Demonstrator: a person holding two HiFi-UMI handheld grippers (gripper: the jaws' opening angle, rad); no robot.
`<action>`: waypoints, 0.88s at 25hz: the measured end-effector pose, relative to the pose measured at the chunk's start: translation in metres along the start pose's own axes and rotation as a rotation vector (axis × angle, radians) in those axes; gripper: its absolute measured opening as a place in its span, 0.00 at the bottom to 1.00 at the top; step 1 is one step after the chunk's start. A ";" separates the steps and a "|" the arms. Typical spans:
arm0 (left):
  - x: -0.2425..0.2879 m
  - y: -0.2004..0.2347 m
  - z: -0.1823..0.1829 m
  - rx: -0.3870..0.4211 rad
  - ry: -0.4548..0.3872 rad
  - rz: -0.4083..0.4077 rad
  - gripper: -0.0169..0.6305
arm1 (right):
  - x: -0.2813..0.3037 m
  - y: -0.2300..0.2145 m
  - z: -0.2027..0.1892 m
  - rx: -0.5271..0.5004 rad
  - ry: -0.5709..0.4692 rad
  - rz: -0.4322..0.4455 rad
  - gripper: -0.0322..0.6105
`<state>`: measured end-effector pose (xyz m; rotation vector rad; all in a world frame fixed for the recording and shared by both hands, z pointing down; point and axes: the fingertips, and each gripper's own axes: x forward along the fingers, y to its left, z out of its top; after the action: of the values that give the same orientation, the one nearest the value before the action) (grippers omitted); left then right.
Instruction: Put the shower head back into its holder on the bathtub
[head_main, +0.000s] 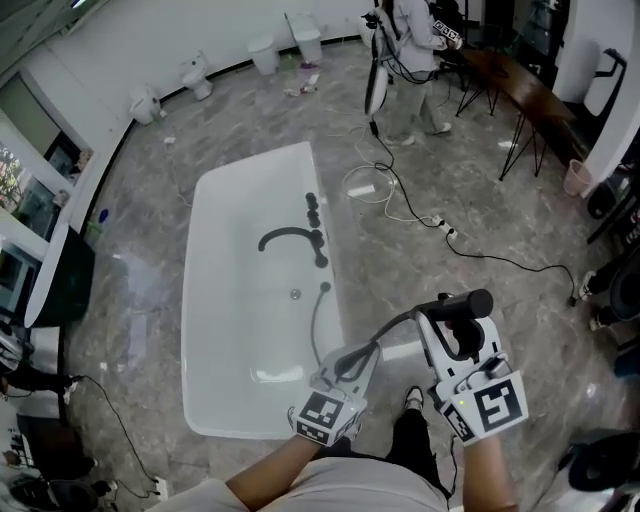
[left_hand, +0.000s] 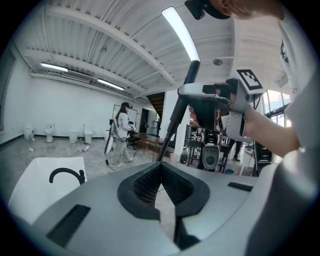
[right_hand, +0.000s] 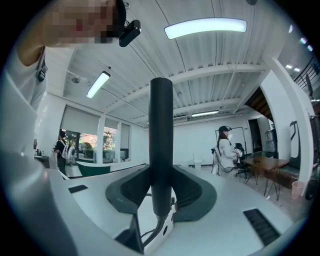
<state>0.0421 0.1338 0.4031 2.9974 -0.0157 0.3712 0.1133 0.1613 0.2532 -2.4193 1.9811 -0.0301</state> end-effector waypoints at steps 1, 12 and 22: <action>0.010 0.003 0.001 -0.004 -0.006 0.035 0.03 | 0.006 -0.010 -0.001 0.001 0.004 0.030 0.27; 0.051 0.042 0.005 -0.048 -0.027 0.354 0.03 | 0.064 -0.048 0.020 -0.001 -0.016 0.307 0.27; 0.037 0.079 -0.035 -0.092 -0.007 0.471 0.03 | 0.089 -0.023 0.034 -0.010 -0.051 0.392 0.27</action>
<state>0.0678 0.0594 0.4553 2.8753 -0.7254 0.3893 0.1544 0.0783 0.2203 -1.9700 2.3916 0.0457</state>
